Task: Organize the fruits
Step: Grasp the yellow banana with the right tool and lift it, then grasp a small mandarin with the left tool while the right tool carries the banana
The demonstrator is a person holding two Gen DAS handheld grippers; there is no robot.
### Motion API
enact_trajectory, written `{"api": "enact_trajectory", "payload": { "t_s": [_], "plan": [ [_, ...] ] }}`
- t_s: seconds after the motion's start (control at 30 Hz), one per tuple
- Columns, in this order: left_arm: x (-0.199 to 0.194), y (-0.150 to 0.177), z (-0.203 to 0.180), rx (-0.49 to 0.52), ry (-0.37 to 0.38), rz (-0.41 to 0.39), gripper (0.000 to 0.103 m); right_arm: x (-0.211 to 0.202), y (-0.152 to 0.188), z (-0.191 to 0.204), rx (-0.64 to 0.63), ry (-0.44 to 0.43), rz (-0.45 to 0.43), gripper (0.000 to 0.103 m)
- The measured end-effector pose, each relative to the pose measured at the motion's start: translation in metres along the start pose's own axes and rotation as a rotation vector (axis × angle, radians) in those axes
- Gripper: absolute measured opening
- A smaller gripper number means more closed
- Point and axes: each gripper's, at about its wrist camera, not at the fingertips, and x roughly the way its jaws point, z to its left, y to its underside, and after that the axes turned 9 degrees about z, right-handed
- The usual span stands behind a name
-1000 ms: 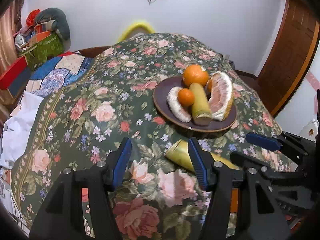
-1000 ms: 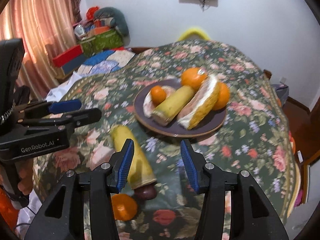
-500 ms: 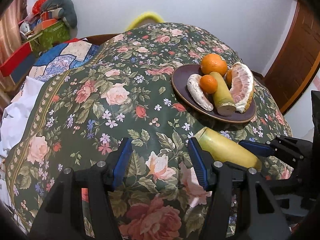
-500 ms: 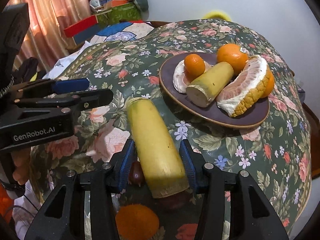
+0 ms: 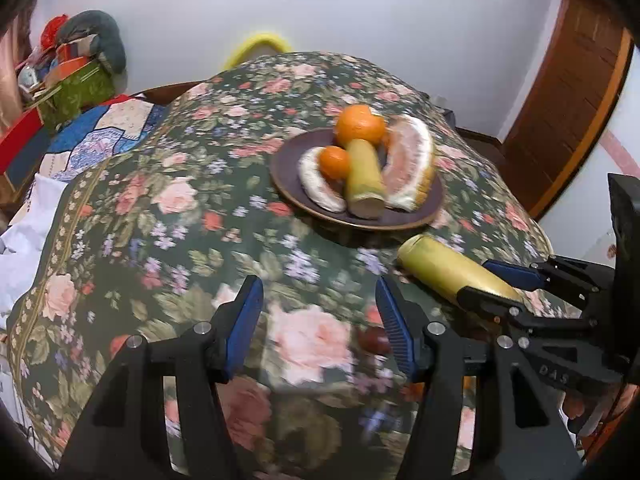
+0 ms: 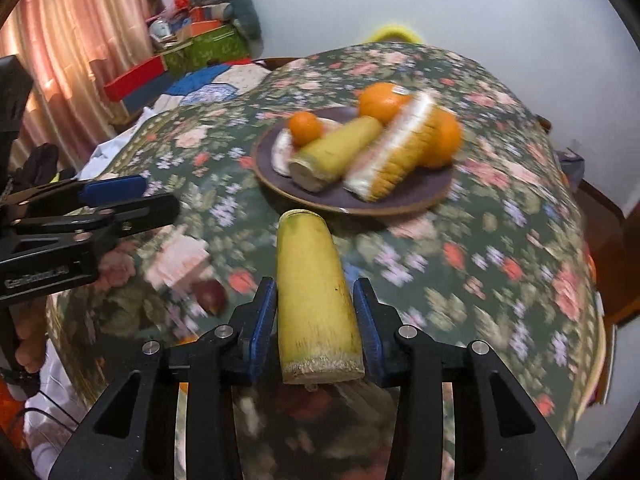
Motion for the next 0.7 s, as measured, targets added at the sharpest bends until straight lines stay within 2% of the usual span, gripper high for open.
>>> {"api": "enact_trajectory", "payload": {
  "t_s": [0.13, 0.33, 0.7],
  "plan": [
    [0.000, 0.008, -0.024, 0.021, 0.029, 0.024, 0.058, -0.008, 0.018, -0.016, 0.064, 0.018, 0.007, 0.036],
    [-0.001, 0.024, -0.053, 0.064, 0.044, 0.049, 0.058, -0.020, 0.041, -0.018, 0.092, 0.027, 0.003, 0.036],
    [0.012, 0.046, -0.065, 0.084, 0.064, 0.110, 0.058, -0.028, 0.060, -0.019, 0.117, 0.010, 0.002, 0.036]
  ]
}}
